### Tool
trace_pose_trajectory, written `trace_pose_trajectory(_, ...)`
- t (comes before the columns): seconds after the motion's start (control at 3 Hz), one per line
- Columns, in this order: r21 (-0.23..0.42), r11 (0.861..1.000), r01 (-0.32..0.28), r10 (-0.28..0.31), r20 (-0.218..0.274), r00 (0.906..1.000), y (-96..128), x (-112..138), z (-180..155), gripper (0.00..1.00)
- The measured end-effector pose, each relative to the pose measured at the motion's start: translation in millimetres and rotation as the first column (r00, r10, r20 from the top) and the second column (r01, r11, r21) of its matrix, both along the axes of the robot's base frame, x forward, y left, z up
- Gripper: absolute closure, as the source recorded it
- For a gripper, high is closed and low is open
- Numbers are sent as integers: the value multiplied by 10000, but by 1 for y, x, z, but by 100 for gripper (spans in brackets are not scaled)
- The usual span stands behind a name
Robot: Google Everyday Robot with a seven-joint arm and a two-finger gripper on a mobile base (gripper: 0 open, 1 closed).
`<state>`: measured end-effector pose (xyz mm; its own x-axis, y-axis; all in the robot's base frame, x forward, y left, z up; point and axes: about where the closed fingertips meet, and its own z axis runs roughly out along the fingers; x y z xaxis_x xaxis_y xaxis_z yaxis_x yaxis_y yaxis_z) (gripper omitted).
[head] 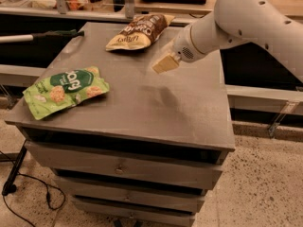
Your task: Move apple near brown chip bag
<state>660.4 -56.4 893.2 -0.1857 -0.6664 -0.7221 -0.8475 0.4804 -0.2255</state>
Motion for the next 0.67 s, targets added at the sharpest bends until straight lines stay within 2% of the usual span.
trace_pose_trajectory(0.33,-2,10000,-34,34,-16,10000,2,0,-1,0)
trace_pose_trajectory(0.67,-2,10000,-35,35,-17,10000,2,0,-1,0)
